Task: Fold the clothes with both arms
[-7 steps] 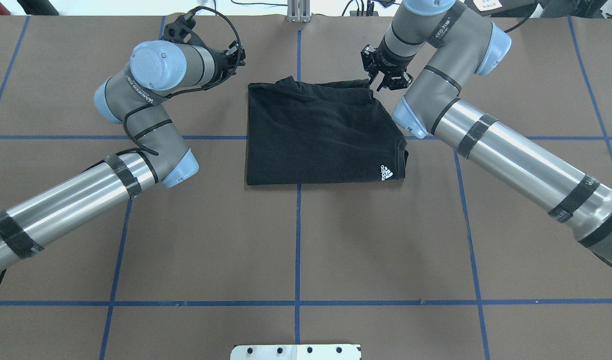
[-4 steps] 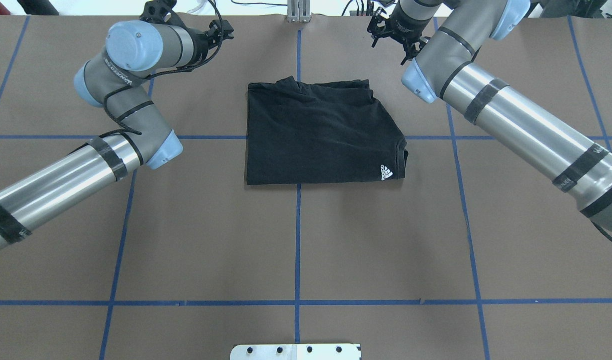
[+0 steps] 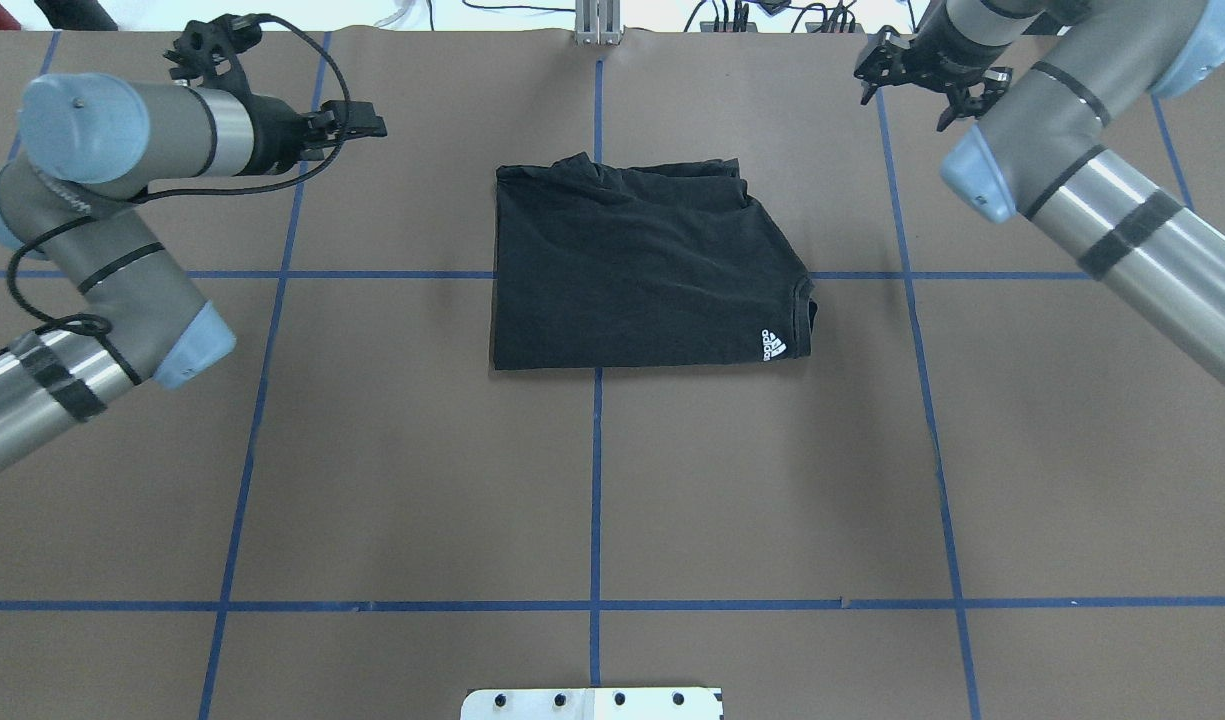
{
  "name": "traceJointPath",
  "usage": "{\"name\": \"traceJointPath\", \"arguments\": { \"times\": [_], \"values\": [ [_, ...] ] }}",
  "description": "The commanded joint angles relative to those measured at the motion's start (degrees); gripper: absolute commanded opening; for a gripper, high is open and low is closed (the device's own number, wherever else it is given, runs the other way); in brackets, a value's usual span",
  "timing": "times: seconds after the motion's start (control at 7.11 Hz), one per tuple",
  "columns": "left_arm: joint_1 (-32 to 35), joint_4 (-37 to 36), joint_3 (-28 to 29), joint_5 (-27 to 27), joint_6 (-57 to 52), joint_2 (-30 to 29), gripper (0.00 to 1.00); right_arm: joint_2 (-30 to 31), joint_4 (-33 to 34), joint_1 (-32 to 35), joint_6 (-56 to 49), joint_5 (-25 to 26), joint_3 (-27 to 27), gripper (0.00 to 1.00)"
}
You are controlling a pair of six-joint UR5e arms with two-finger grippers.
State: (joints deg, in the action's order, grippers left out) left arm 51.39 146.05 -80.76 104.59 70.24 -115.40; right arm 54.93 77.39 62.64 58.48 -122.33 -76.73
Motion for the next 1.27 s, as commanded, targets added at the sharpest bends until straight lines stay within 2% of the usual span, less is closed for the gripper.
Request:
{"name": "traceJointPath", "arguments": {
  "times": [0.0, 0.14, 0.28, 0.42, 0.56, 0.7, 0.84, 0.98, 1.13],
  "values": [
    [5.9, -4.5, -11.4, 9.0, -19.4, 13.3, 1.0, 12.9, 10.5, 6.1, -19.4, -3.2, -15.3, 1.0],
    [10.1, -7.3, -16.1, 12.2, -30.2, 20.5, 1.0, 19.6, 14.4, 8.9, -25.4, -5.1, -21.9, 1.0],
    [14.3, -13.6, -20.1, 15.8, -43.7, 25.7, 1.0, 25.5, 18.1, 12.6, -33.8, -7.9, -26.2, 1.0],
    [19.4, -20.6, -22.6, 20.2, -54.5, 29.2, 1.0, 31.2, 22.3, 15.5, -40.1, -9.9, -31.4, 1.0],
    [27.6, -27.1, -23.1, 26.9, -63.5, 32.6, 1.0, 36.8, 23.7, 17.8, -47.1, -10.0, -33.9, 1.0],
    [33.3, -29.0, -23.3, 31.2, -69.2, 36.1, 1.0, 40.7, 23.9, 20.7, -53.0, -10.2, -34.1, 1.0],
    [34.8, -29.7, -24.0, 32.0, -69.5, 37.1, 1.0, 43.6, 23.5, 21.2, -57.0, -10.3, -33.7, 1.0],
    [35.6, -29.9, -25.9, 33.7, -69.5, 40.0, 1.0, 43.6, 23.7, 21.2, -58.5, -10.3, -33.4, 1.0],
    [35.6, -32.1, -27.8, 34.4, -69.1, 39.6, 1.0, 42.9, 23.4, 21.1, -58.4, -10.3, -33.3, 1.0]
  ]
}}
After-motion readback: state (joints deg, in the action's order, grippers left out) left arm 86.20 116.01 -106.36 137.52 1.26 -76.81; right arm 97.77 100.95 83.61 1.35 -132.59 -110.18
